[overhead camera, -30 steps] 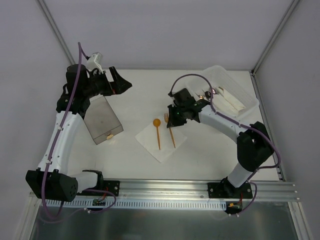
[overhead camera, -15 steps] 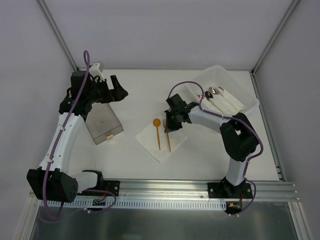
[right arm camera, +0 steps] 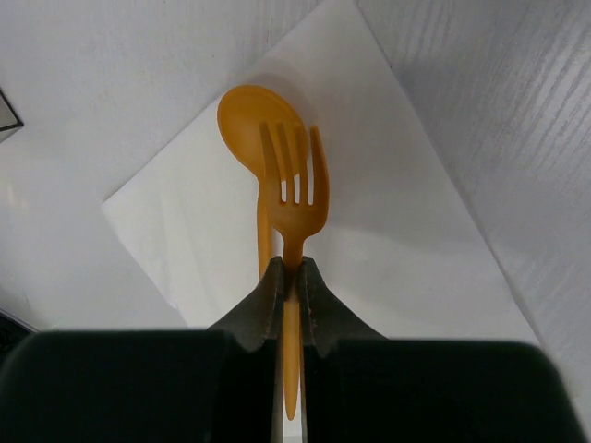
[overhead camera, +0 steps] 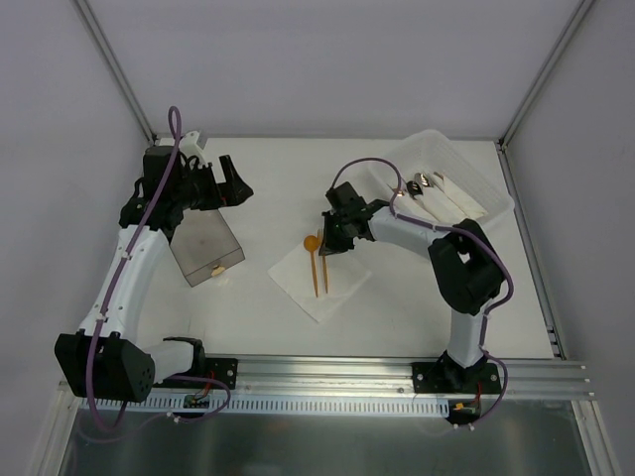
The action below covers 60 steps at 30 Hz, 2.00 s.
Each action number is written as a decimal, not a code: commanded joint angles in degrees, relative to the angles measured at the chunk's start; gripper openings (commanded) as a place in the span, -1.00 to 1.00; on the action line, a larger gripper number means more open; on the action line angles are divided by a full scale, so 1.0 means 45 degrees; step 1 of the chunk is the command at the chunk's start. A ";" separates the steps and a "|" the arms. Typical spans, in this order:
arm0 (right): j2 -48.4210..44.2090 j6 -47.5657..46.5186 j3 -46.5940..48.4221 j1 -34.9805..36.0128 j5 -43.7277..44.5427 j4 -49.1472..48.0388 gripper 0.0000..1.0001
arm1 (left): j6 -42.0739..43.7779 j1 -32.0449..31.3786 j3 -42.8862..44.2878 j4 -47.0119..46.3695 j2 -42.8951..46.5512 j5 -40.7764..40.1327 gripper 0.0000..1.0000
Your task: Place the utensils on the paper napkin and roll it up
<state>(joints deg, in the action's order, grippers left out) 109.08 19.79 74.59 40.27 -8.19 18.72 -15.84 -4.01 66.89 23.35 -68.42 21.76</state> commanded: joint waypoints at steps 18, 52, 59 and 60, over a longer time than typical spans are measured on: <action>0.0839 0.0875 0.0789 -0.0043 0.0198 -0.0215 -0.60 | 0.0373 0.0305 -0.0139 -0.0131 0.0088 -0.0011 0.97; -0.4686 -0.5100 -0.2023 -0.6680 -0.5955 0.2185 0.08 | 1.2757 -1.1684 -0.5040 -0.2258 -0.0672 -0.1786 0.02; -0.5255 -0.5277 -0.2454 -0.7542 -0.5954 0.2402 0.08 | 1.2816 -1.3034 -0.6153 -0.3978 -0.1044 -0.2256 -0.02; -0.5274 -0.5219 -0.2434 -0.7562 -0.5993 0.2383 0.08 | 1.2893 -1.3267 -0.6290 -0.4211 -0.1103 -0.2315 -0.02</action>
<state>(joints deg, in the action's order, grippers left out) 87.48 -1.96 63.86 6.85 -33.52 28.10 40.29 -62.08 39.55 10.70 -72.51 13.32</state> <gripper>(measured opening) 0.539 0.494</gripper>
